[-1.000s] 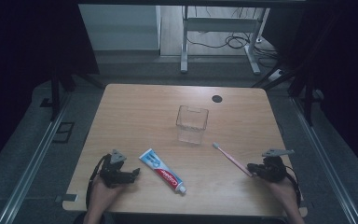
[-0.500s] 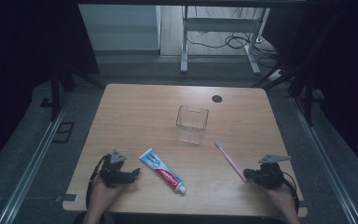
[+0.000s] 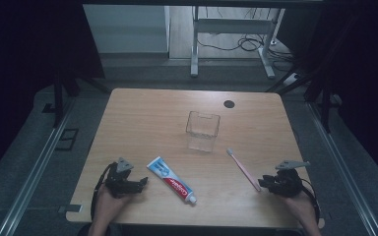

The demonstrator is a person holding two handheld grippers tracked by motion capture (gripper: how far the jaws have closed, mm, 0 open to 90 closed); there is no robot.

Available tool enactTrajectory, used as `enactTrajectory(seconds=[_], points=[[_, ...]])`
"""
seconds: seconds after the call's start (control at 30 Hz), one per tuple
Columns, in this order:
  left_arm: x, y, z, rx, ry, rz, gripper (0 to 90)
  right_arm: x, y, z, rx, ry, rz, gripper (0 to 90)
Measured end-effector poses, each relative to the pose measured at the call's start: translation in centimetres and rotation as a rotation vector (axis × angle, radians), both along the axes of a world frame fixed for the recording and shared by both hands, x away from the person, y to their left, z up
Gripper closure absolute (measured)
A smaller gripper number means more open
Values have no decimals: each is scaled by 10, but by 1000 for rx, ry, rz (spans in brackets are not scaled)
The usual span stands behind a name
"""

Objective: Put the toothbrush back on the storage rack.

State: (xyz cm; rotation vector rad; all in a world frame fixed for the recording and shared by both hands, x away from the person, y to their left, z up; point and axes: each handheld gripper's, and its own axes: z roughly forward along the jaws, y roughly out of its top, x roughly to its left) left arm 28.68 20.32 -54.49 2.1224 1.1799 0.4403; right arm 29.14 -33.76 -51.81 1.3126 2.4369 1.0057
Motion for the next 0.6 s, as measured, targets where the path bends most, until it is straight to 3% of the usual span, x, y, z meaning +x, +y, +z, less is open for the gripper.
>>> enactTrajectory(seconds=[0.3,0.6], points=[[0,0,0,-2,1,2,129,9,11,10,-27,30,24,556],[0,0,0,-3,2,4,129,17,20,11,-51,74,50,546]])
